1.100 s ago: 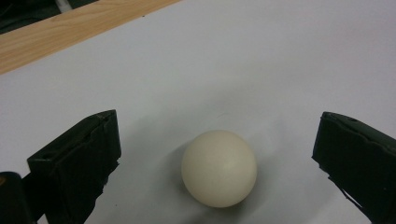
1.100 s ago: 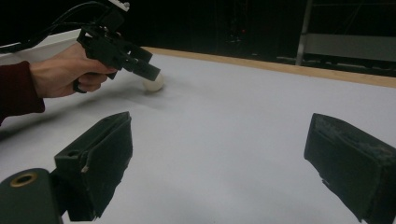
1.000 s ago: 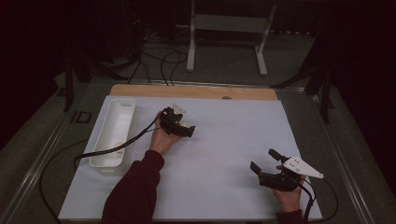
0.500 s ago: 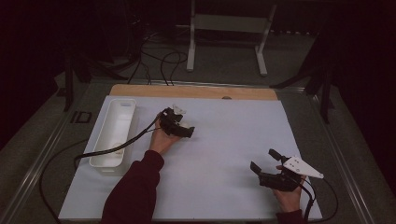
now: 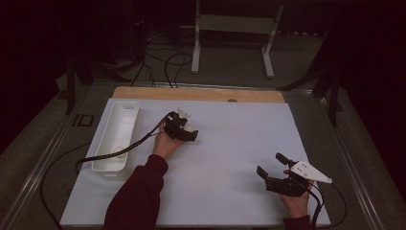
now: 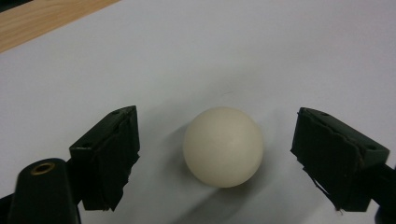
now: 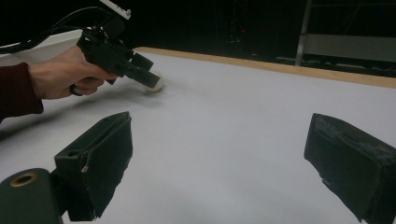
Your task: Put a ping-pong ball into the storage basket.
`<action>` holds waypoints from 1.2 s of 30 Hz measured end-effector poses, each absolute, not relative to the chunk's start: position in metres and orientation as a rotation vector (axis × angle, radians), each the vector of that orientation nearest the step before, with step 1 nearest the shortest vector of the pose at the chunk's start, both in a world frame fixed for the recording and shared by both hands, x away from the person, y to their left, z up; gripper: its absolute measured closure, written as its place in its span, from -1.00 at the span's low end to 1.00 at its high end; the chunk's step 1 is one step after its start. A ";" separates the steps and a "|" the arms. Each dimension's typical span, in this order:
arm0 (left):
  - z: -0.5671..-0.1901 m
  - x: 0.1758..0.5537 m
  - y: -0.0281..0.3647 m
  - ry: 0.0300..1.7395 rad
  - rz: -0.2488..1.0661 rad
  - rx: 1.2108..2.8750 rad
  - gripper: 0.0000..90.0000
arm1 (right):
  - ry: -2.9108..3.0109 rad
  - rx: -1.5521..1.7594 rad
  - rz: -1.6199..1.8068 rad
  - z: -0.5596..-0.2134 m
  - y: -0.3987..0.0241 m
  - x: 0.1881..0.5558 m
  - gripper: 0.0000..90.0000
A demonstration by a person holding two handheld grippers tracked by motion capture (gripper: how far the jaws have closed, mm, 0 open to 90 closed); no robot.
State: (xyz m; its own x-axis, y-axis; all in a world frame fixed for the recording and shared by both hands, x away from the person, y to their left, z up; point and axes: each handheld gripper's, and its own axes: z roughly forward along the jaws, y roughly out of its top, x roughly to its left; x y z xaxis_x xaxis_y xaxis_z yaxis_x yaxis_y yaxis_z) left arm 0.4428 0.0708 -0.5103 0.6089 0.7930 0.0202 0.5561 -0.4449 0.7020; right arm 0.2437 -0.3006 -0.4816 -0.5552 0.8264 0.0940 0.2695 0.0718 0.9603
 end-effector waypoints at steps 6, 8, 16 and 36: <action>-0.513 0.442 0.072 1.054 0.457 2.182 -0.50 | 1.869 1.084 1.502 -0.482 -0.301 0.244 -0.83; -0.513 0.442 0.071 1.051 0.454 2.185 -0.45 | 1.869 1.083 1.504 -0.482 -0.301 0.244 -0.83; -0.514 0.442 0.071 1.054 0.437 2.194 -0.16 | 1.870 1.083 1.504 -0.482 -0.300 0.244 -0.83; -0.512 0.442 0.071 1.039 0.443 2.214 0.13 | 1.871 1.081 1.501 -0.482 -0.300 0.244 -0.83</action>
